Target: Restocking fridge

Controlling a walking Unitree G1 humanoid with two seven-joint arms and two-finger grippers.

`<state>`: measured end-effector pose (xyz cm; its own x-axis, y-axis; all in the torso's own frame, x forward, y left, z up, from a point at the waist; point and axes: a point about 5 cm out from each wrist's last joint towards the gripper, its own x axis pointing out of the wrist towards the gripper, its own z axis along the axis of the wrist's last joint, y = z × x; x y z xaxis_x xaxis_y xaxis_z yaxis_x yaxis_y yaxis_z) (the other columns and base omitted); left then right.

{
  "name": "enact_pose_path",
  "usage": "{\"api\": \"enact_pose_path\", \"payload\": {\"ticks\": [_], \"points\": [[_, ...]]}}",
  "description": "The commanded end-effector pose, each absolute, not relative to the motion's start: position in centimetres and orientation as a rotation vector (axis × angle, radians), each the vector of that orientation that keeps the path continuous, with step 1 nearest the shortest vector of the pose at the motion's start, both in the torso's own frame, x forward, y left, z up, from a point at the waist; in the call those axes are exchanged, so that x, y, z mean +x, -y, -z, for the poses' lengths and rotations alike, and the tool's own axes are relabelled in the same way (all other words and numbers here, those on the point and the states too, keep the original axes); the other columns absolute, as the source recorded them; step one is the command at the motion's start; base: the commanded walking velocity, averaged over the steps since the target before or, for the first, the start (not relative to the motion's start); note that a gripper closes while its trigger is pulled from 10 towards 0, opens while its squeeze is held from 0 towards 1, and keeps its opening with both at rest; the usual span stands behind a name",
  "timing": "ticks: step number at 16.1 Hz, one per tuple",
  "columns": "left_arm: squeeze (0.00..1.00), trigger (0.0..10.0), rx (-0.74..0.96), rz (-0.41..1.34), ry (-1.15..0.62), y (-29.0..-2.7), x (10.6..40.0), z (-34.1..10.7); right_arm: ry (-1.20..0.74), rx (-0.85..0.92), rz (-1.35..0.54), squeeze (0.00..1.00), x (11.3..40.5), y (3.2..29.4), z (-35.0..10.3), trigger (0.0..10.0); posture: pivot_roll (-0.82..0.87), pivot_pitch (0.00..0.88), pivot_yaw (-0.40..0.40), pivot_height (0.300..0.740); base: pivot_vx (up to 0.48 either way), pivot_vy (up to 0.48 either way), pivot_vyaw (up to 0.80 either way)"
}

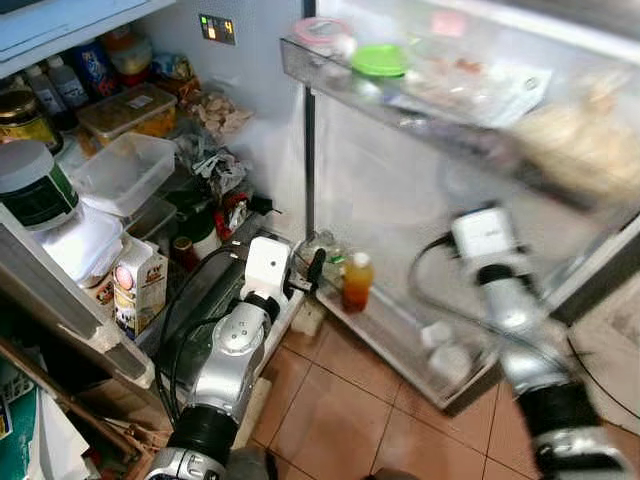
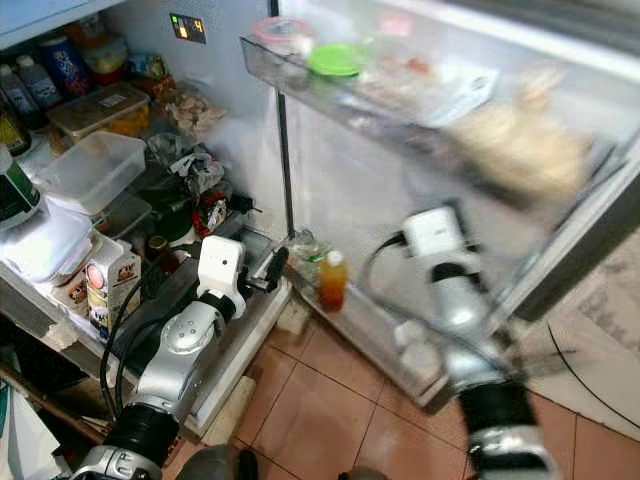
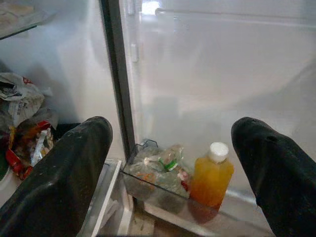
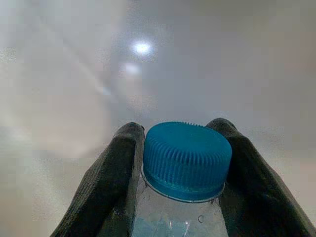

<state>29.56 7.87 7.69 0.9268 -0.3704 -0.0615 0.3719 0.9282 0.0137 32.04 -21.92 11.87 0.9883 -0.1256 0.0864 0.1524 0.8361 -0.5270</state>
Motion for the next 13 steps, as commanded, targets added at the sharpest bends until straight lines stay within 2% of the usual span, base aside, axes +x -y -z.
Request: {"api": "enact_pose_path", "payload": {"ticks": [1,5,6,7,8,9,13], "points": [[0.0,10.0,0.034,0.378,-0.05,-7.8,29.7,-8.1,0.089,-0.56,0.164,0.0,32.6,22.1,-13.0,10.0,0.03,0.0,-0.003,0.74,0.0,0.0,0.0],[0.0,10.0,0.033,0.369,-0.05,-8.4,29.5,-8.0,0.094,-0.477,0.046,0.0,33.0,19.1,-12.3,10.0,0.05,0.0,-0.008,0.74,0.0,0.0,0.0],[0.0,10.0,0.038,0.363,-0.05,-8.7,29.4,-8.0,0.089,-0.417,-0.048,0.0,32.8,16.9,-11.8,10.0,0.06,0.005,-0.007,0.74,0.0,0.0,0.0],[0.0,10.0,0.039,0.361,-0.05,-8.8,29.3,-8.0,0.088,-0.401,-0.073,0.0,32.8,16.3,-11.6,10.0,0.06,0.007,-0.006,0.74,0.0,0.0,0.0],[0.0,10.0,0.035,0.356,-0.052,-9.3,29.2,-8.1,0.061,-0.371,-0.153,0.0,32.4,14.1,-10.7,10.0,0.07,0.029,0.003,0.74,0.307,0.0,0.0],[0.0,10.0,0.052,0.354,-0.057,-9.8,29.0,-8.1,0.045,-0.35,-0.171,0.0,32.2,13.3,-10.1,10.0,0.09,0.045,0.006,0.74,0.311,0.0,0.0],[0.0,10.0,0.069,0.339,-0.073,-10.8,28.4,-7.9,0.019,-0.316,-0.188,0.0,32.5,12.3,-9.6,10.0,0.11,0.082,0.015,0.74,0.318,0.0,0.0]]}}
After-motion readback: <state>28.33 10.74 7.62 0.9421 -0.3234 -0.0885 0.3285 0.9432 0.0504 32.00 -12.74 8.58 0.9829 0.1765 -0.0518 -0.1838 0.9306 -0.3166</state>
